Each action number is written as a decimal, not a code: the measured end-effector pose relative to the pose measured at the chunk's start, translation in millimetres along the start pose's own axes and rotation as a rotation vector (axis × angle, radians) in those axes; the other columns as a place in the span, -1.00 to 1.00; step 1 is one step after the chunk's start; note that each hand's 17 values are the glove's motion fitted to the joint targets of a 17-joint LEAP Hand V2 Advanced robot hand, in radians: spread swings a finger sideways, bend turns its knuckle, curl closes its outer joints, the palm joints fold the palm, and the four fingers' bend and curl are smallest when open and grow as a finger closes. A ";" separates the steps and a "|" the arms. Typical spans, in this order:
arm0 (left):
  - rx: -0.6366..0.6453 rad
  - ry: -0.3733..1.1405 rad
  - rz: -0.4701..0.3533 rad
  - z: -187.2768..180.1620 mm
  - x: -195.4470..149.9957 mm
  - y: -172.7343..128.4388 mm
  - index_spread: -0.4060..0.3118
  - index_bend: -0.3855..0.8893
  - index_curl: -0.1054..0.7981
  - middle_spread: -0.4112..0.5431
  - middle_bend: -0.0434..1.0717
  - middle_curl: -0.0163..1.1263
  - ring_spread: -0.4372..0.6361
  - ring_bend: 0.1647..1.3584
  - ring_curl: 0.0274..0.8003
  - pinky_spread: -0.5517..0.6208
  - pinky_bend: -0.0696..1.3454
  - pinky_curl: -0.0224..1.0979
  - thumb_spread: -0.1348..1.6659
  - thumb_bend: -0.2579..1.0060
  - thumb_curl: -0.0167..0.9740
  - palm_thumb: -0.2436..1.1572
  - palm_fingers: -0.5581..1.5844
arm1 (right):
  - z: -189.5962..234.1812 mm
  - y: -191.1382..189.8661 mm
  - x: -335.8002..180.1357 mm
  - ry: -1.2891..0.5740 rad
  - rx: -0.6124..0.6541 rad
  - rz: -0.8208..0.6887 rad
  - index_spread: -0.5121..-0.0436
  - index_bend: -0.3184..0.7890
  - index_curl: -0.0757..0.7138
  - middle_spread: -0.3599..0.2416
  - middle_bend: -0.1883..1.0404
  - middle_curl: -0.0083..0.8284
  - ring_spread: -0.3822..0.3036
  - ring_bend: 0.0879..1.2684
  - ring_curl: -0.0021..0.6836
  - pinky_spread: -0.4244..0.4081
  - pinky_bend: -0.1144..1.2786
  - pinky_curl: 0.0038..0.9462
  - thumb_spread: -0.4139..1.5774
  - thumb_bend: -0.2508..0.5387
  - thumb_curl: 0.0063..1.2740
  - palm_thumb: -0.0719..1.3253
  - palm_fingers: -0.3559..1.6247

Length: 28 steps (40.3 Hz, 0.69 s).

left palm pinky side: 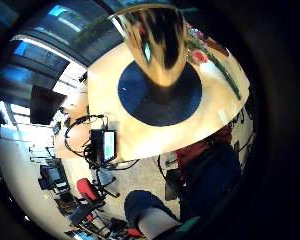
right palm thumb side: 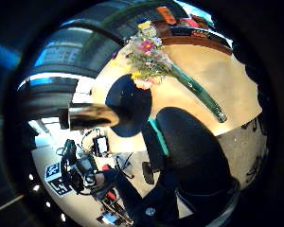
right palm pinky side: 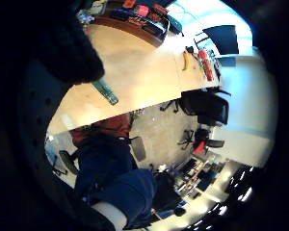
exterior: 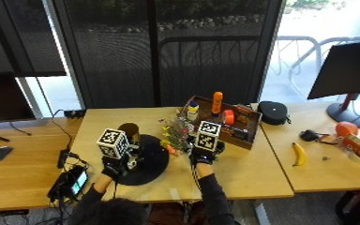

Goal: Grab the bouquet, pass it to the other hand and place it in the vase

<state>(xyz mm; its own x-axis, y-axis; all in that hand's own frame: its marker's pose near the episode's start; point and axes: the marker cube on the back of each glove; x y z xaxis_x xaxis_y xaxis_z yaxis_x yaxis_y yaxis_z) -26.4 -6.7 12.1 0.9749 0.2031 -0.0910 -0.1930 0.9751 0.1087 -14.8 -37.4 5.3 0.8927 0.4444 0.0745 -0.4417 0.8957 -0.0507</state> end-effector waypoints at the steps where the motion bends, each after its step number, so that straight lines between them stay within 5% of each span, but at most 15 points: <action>1: -0.005 -0.002 0.000 1.4 -1.3 -1.2 -0.06 -0.13 -0.09 0.13 -0.58 -0.45 0.27 -0.47 -0.44 0.60 -0.60 -0.50 0.39 -0.62 -0.54 -0.55 -0.18 | 5.8 -2.8 2.3 -0.001 -0.002 0.029 0.21 -0.34 -0.51 0.16 -0.22 -0.19 0.07 -0.14 -0.06 0.23 0.08 -0.27 0.69 -0.10 -0.69 -0.32 -0.08; 15: -0.028 -0.011 0.017 8.4 1.7 -6.5 -0.04 -0.15 -0.05 0.09 -0.56 -0.38 0.24 -0.44 -0.39 0.59 -0.64 -0.48 0.39 -0.62 -0.50 -0.56 -0.16 | 87.8 -40.5 34.8 -0.100 -0.074 0.244 0.60 -0.40 -0.65 0.13 -0.09 -0.05 -0.10 0.02 0.06 0.14 0.15 -0.23 0.63 -0.35 -0.64 -0.35 -0.03; 28: -0.066 -0.046 0.065 20.1 11.5 -3.7 -0.03 -0.14 -0.02 0.12 -0.59 -0.35 0.24 -0.46 -0.36 0.59 -0.63 -0.46 0.40 -0.62 -0.48 -0.56 -0.17 | 133.4 -37.5 50.9 0.013 -0.321 0.442 0.70 -0.36 -0.67 0.12 -0.09 -0.01 -0.22 0.08 0.11 0.09 0.19 -0.22 0.58 -0.39 -0.57 -0.26 -0.05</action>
<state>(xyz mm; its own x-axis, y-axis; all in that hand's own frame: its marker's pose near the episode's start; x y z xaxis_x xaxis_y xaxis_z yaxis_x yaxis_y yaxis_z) -12.2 -9.8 30.5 0.9640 0.2630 -0.0398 -0.2611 0.9642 0.0471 35.3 -46.7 143.8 0.6298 0.7760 -0.0347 -0.7276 0.5738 -0.3761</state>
